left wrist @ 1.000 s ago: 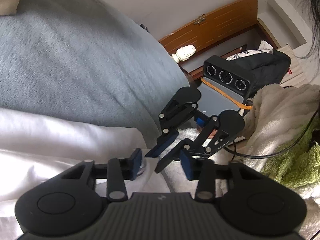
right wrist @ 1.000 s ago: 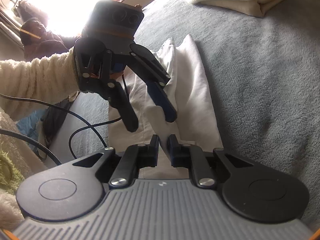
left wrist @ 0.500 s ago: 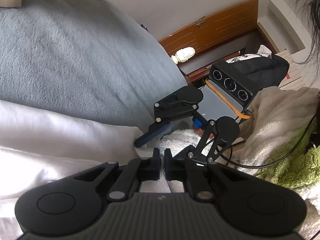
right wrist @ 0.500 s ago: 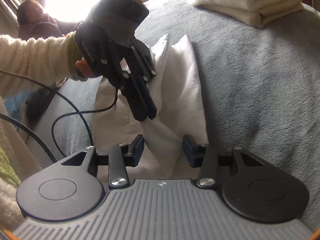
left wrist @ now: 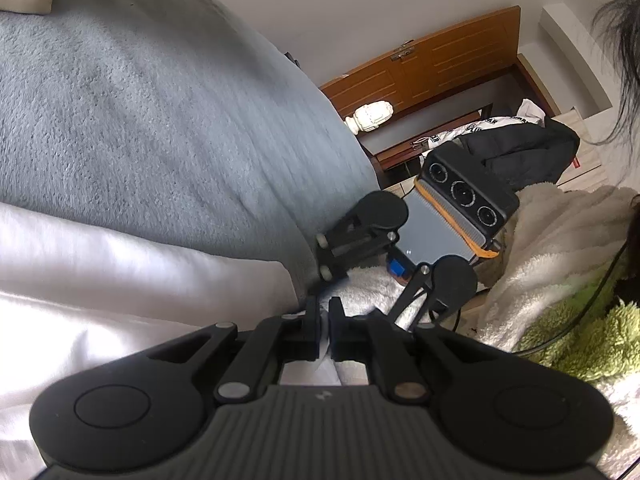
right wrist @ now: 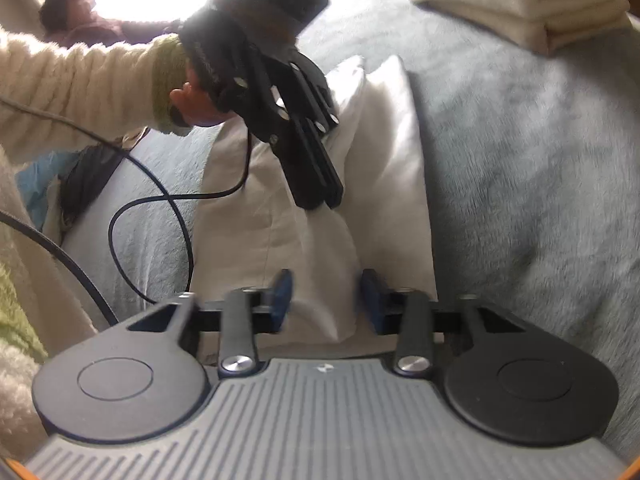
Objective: Fold clothes
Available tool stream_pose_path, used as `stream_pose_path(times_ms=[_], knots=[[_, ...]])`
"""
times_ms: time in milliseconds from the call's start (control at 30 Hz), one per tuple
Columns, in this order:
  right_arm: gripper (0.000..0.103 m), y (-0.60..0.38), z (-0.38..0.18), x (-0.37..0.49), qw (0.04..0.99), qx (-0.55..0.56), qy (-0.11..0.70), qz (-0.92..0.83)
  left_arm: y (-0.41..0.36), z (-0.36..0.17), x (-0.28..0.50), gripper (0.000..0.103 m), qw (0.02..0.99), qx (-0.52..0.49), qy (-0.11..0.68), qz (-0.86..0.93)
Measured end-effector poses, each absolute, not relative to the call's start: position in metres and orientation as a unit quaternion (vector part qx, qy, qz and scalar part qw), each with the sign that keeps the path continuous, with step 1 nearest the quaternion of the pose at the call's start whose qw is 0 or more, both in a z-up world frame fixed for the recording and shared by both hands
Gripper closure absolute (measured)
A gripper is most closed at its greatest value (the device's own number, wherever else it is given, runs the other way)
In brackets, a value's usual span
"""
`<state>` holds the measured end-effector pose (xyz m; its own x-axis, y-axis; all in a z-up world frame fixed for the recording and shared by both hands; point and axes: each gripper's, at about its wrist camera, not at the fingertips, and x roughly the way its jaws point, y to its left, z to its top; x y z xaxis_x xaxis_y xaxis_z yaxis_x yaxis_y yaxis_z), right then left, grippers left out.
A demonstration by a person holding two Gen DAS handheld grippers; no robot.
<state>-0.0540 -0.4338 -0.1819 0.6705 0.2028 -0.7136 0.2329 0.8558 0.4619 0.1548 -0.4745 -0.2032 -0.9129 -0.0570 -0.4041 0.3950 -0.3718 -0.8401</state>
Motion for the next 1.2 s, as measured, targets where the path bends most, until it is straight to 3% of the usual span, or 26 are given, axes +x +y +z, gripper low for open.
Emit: stream_pose_path(times_ms=[33,200,267,367,633,833,1033,1200], knots=[[0.093,-0.437,-0.184,-0.056,0.867,0.294,0.402,-0.008,-0.476,-0.203,0.154,0.098,0.139,0.155,0.544,-0.813],[0.096,-0.462,-0.203,-0.072,0.812,0.45,0.373,-0.01,-0.483,-0.209,0.152,0.097,0.169,0.162,0.553,-0.799],[0.096,-0.473,-0.218,-0.08,0.777,0.516,0.359,-0.019,-0.487,-0.212,0.151,0.076,0.189,0.167,0.557,-0.791],[0.096,-0.482,-0.236,-0.089,0.739,0.579,0.343,-0.028,-0.488,-0.21,0.159,0.062,0.242,0.147,0.561,-0.778],[0.091,-0.49,-0.269,-0.107,0.66,0.689,0.298,-0.031,-0.44,-0.157,0.195,0.062,0.343,0.022,0.532,-0.773],[0.071,-0.492,-0.268,-0.125,0.648,0.714,0.261,-0.049,-0.381,-0.13,0.181,0.062,0.407,0.025,0.506,-0.76],[0.069,-0.486,-0.219,-0.14,0.736,0.617,0.256,-0.107,-0.341,-0.132,0.145,0.062,0.449,0.052,0.482,-0.75],[0.076,-0.477,-0.209,-0.126,0.766,0.579,0.254,-0.115,-0.343,-0.163,0.096,0.068,0.501,0.139,0.465,-0.717]])
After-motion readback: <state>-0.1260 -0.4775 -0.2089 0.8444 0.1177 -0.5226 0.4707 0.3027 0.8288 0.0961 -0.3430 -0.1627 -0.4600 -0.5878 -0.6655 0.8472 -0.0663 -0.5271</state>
